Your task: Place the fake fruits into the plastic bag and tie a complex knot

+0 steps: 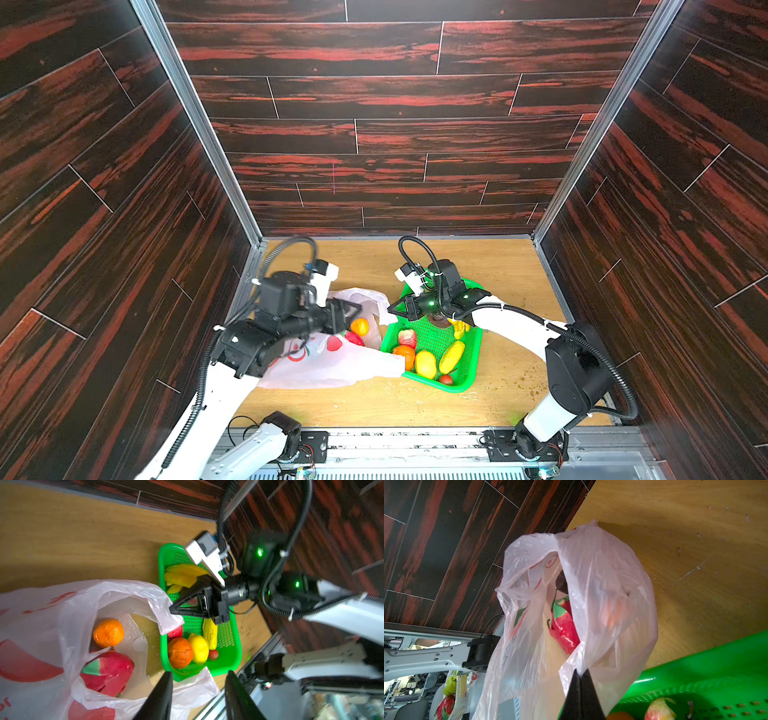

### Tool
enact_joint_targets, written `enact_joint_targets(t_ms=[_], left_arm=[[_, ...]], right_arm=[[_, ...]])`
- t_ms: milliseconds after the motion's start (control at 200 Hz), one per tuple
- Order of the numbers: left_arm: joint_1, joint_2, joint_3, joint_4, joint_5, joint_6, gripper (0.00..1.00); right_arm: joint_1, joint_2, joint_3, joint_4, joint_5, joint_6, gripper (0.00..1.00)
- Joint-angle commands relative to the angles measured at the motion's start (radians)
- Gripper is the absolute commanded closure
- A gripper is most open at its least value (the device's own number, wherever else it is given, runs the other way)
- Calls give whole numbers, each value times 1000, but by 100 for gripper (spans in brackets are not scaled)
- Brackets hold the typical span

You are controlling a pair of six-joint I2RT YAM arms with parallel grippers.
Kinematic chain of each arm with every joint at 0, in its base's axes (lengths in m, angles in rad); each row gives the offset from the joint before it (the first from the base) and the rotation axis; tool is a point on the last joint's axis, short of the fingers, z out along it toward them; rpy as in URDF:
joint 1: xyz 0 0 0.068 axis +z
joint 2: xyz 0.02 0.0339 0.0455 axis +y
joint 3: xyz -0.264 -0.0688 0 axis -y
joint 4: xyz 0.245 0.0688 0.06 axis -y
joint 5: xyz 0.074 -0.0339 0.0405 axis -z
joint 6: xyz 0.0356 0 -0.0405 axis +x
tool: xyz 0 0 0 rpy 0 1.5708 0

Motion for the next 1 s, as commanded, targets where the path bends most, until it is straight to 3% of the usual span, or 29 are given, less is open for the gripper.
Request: enact_joint_targets(t_ms=[0, 190, 451, 721, 992], left_arm=[[-168, 17, 22, -72, -237, 86, 54], [-541, 120, 57, -104, -552, 153, 54], [-823, 287, 156, -166, -800, 194, 51], [-946, 436, 160, -194, -929, 170, 46], [-957, 551, 135, -217, -1042, 136, 37]], right_arm=[[-2, -39, 9, -4, -12, 13, 100], [-2, -40, 5, 5, -21, 26, 100], [-3, -36, 2, 5, -15, 26, 100], [-3, -36, -11, 4, -11, 34, 100], [-3, -38, -10, 7, -6, 35, 100]])
